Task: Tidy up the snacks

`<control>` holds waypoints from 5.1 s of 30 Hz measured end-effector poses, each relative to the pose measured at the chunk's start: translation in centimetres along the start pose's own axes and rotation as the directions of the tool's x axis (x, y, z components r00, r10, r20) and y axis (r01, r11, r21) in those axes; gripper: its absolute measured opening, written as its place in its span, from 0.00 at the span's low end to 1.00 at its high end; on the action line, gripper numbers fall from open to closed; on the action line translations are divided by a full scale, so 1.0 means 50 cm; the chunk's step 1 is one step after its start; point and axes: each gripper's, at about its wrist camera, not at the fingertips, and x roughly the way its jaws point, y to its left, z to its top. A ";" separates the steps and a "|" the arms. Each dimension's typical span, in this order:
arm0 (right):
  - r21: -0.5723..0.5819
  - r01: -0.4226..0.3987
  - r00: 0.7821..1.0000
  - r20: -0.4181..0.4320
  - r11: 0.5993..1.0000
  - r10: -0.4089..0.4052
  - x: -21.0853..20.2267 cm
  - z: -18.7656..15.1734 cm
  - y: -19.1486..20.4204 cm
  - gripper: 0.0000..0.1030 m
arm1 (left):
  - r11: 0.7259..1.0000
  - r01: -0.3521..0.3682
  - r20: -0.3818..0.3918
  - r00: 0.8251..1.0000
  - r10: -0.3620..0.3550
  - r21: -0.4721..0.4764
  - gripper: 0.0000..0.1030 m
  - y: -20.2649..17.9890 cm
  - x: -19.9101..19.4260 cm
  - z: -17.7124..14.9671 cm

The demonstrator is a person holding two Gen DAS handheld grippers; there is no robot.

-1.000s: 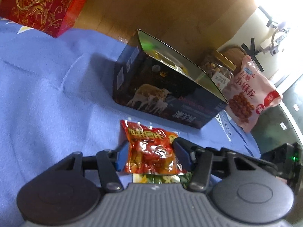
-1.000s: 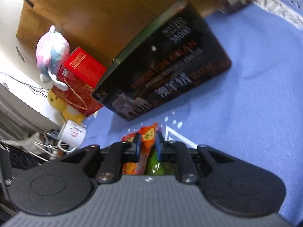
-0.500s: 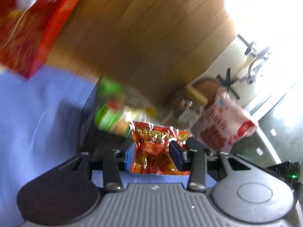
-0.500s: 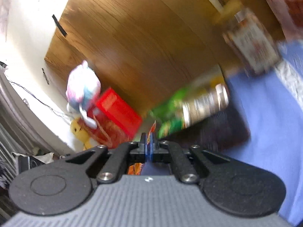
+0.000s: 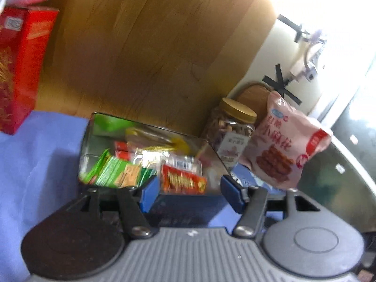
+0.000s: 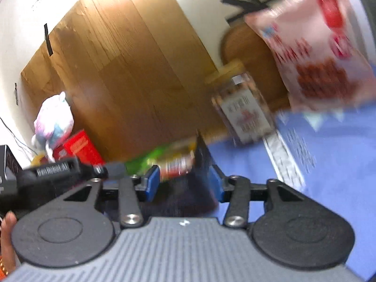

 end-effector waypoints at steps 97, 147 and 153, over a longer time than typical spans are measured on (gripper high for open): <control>0.154 -0.212 0.897 -0.361 0.965 0.255 0.084 -0.161 0.063 0.14 | 0.997 -0.010 -0.184 0.983 -0.003 -0.071 0.31 0.122 -0.047 -0.154; -0.008 -0.048 0.999 -0.013 0.999 0.048 -0.028 -0.044 0.017 0.39 | 0.943 -0.235 0.078 0.972 0.223 0.234 0.66 -0.071 -0.051 -0.068; -0.007 -0.045 0.998 -0.049 0.999 0.044 -0.085 -0.091 0.027 0.41 | 0.927 -0.271 0.038 0.962 0.271 0.259 0.66 -0.102 -0.087 -0.149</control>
